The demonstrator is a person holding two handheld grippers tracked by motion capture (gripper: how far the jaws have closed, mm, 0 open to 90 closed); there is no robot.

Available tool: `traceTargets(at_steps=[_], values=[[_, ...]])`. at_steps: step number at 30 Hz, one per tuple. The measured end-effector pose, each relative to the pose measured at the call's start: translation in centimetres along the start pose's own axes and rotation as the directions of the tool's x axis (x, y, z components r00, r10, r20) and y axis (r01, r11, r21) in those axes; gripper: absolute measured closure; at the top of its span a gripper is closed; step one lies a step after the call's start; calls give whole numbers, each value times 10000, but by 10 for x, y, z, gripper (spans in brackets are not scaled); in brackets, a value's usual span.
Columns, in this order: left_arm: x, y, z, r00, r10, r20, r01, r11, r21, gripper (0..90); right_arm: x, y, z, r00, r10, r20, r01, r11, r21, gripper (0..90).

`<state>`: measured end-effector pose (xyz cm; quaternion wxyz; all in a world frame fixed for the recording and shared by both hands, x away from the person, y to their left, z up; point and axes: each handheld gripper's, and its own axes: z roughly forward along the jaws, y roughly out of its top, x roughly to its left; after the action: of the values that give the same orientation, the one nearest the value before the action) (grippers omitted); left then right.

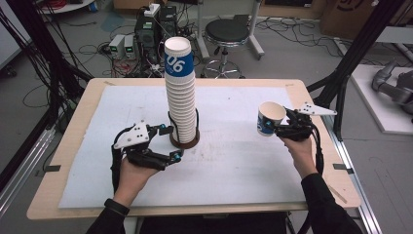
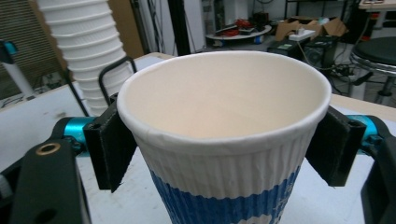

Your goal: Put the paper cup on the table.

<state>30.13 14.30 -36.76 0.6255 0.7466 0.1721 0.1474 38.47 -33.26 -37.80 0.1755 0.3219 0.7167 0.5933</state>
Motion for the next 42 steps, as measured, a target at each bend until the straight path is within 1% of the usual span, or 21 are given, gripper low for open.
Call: traceTargets(at_steps=[1,6,8,11,13,15,18,20,24,28,32,35,36,40,42], values=[[0,0,0,10000,-10,11,10,10000,9,170,-1,-2,1,9999,111,95,-112,9999,23,203],[0,-1,1,10000,-33,38,33,10000,33,170,-8,-12,4,9988,344,338,-347,9994,80,203],[0,-1,1,10000,-60,45,60,10000,21,170,-10,-16,6,9978,511,432,-520,9984,201,203],[0,-2,2,10000,-84,45,84,10000,20,170,-15,-21,10,9959,594,680,-627,9969,473,202],[1,-2,3,10000,-62,75,61,10000,58,170,-17,-24,13,9951,629,766,-668,9966,488,202],[0,-3,4,10000,-49,46,48,10000,71,170,-17,-28,17,9937,553,978,-595,9974,404,202],[1,-4,5,10000,-27,26,27,10000,84,170,-18,-33,22,9913,618,1163,-688,9960,572,203],[1,-4,5,10000,-42,69,41,9999,96,170,-20,-36,24,9891,577,1351,-650,9966,505,203],[1,-5,6,9999,-59,90,58,9999,109,171,-24,-41,29,9855,769,1514,-863,9946,571,202],[1,-5,6,9999,-88,130,86,9999,108,170,-27,-44,34,9817,426,1857,-567,9958,712,202],[1,-6,6,9998,-125,125,123,9999,105,170,-30,-47,37,9793,447,1973,-604,9954,741,201],[2,-6,6,9999,-102,132,100,9999,127,170,-31,-49,39,9780,434,2040,-629,9939,901,201],[2,-6,6,9999,-113,126,111,9999,121,170,-31,-50,39,9781,398,2043,-595,9941,912,200],[1,-6,7,9999,-110,133,109,9999,126,170,-31,-49,38,9777,520,2036,-724,9929,942,193],[2,-6,7,9998,-101,148,99,9998,142,170,-31,-49,38,9779,455,2039,-670,9927,1000,189]])
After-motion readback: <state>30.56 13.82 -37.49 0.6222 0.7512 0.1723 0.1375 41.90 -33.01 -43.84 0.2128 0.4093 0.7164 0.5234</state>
